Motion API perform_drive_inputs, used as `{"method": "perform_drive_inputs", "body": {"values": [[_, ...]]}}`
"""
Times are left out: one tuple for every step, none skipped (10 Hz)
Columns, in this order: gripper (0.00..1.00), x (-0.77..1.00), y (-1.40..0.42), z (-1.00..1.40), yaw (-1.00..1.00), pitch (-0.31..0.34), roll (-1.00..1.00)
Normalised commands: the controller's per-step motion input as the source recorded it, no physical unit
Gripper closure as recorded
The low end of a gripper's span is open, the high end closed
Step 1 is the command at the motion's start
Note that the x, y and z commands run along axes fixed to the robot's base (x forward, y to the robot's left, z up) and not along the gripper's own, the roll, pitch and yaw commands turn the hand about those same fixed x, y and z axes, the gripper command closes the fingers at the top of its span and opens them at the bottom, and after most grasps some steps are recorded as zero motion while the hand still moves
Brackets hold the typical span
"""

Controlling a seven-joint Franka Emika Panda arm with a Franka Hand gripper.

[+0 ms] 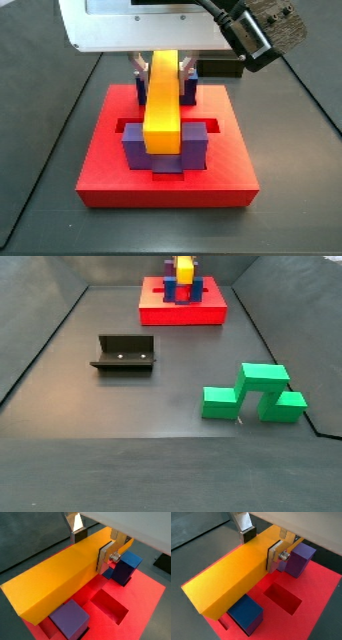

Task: Pick up the yellow object. Move up. Move to above the board. Insert the yellow object.
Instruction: Insert the yellow object.

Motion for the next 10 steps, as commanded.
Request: {"method": "perform_drive_inputs", "body": {"values": [[1.00, 0.03, -0.01, -0.11, 0.00, 0.021, 0.18], [1.00, 0.03, -0.01, -0.14, 0.00, 0.026, 0.20], [1.00, 0.05, -0.01, -0.15, 0.00, 0.030, 0.22], [1.00, 0.06, 0.00, -0.15, 0.00, 0.030, 0.20], [1.00, 0.08, 0.00, -0.14, 0.00, 0.029, 0.19], [1.00, 0.13, 0.00, -0.08, 0.00, 0.040, 0.17], [1.00, 0.16, -0.01, -0.03, 0.00, 0.049, 0.16], [1.00, 0.16, -0.02, -0.03, 0.00, 0.053, 0.16], [1.00, 0.17, -0.10, 0.00, 0.00, 0.054, 0.17], [1.00, 0.18, -0.11, -0.01, 0.00, 0.054, 0.18]]}}
